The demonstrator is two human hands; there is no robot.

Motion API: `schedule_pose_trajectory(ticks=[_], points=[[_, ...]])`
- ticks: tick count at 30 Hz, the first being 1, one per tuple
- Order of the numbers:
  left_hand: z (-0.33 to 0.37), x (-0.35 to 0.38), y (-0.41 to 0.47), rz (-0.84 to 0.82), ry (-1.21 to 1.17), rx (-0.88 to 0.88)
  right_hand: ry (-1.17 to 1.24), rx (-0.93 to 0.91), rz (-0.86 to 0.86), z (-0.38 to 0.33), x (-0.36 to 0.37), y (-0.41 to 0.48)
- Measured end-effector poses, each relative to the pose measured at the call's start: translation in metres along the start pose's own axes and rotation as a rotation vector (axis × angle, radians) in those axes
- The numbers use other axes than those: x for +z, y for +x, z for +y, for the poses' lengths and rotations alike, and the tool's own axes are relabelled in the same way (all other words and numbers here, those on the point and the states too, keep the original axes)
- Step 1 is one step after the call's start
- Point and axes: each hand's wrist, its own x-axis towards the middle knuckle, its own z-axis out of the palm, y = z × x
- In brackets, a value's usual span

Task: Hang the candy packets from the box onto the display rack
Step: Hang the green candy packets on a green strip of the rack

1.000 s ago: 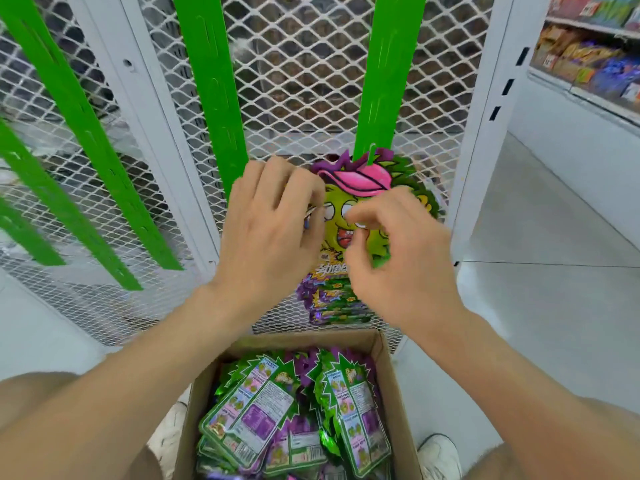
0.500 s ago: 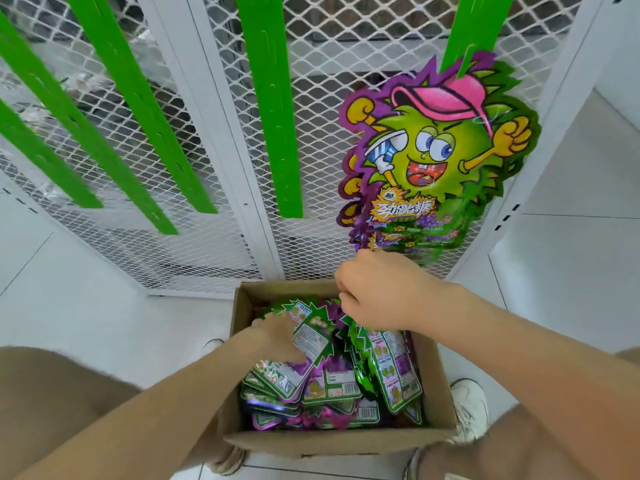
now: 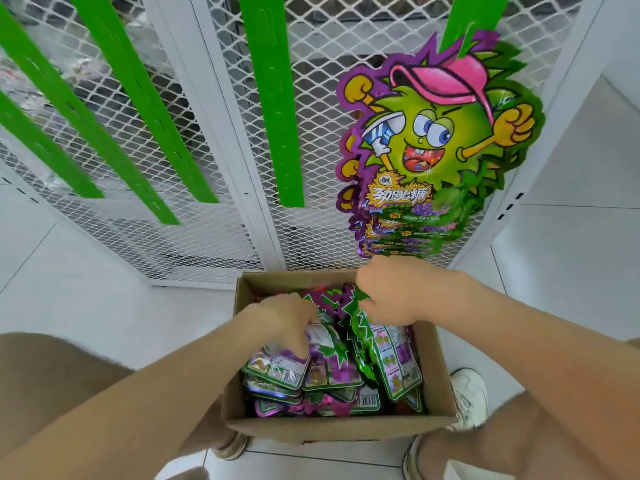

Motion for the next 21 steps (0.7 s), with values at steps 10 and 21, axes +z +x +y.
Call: schedule_pose_trajectory(ticks=[10,21], points=[[-0.010,-0.110,-0.092,0.370,-0.305,0.276,0.370,-0.073,0.211,0.026,-0.014,-0.023],[0.053,-0.146,-0.124,0.747,-0.600,0.579,0.942,-0.045,0.814,0.043,-0.060,-0.068]])
